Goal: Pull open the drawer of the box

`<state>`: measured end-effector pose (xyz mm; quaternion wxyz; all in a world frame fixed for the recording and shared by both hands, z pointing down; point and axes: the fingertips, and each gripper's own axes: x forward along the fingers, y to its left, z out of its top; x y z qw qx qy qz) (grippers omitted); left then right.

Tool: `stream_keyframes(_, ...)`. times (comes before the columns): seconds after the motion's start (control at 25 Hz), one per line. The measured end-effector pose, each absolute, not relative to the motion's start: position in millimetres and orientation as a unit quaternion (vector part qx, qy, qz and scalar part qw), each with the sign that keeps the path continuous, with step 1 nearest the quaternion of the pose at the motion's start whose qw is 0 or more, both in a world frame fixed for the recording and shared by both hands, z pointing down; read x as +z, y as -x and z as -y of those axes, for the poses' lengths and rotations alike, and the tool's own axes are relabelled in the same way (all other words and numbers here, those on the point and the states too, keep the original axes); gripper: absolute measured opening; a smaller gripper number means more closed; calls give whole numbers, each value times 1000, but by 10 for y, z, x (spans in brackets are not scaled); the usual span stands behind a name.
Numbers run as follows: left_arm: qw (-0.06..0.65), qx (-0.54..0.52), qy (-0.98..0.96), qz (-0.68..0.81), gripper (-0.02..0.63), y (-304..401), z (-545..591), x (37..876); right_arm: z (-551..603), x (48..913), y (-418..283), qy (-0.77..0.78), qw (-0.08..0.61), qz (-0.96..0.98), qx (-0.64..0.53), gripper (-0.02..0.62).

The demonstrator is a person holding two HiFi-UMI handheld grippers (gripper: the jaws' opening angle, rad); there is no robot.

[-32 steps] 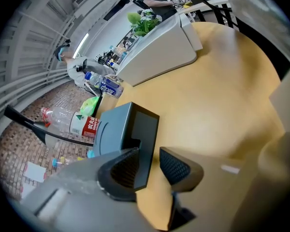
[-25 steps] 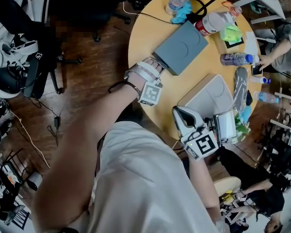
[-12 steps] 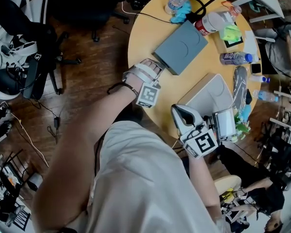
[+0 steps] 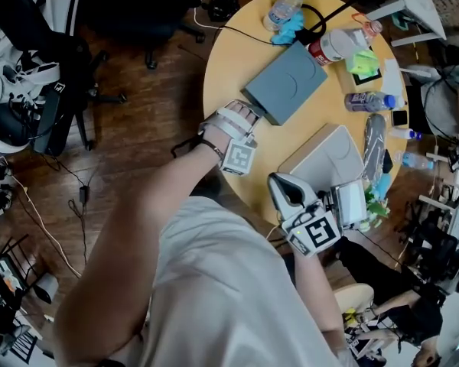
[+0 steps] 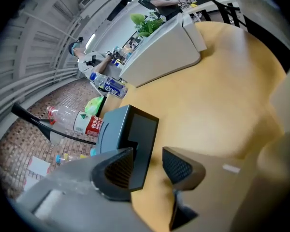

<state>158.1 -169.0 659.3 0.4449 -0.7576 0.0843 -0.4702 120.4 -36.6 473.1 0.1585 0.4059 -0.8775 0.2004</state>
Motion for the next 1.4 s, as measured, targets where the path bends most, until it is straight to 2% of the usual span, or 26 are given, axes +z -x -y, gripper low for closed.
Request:
stream_keyframes(0.36, 450, -466, 757, -88, 150, -1601, 1755, 6595, 351, 4724, -1183, -402, 158, 880, 198, 6)
stream_keyframes(0.64, 420, -467, 776, -61, 186, -1641, 1712, 6668, 385, 4720, -1175, -404, 147, 880, 200, 6)
stream_keyframes(0.96, 398, -481, 780, -47, 196, -1578, 1610, 6683, 398, 4715, -1189, -406, 143, 879, 205, 6)
stream_keyframes(1.08, 392, -488, 779, -30, 122, -1499, 1497, 6731, 392, 4709, -1157, -405, 139, 880, 205, 6)
stream_keyframes(1.28, 399, -469, 786, -54, 201, -1499, 1463, 6590, 379, 4708, -1132, -402, 136, 882, 205, 6)
stream_keyframes(1.4, 403, -475, 779, -64, 213, -1554, 1581, 6581, 370, 4694, -1139, -403, 131, 882, 206, 6)
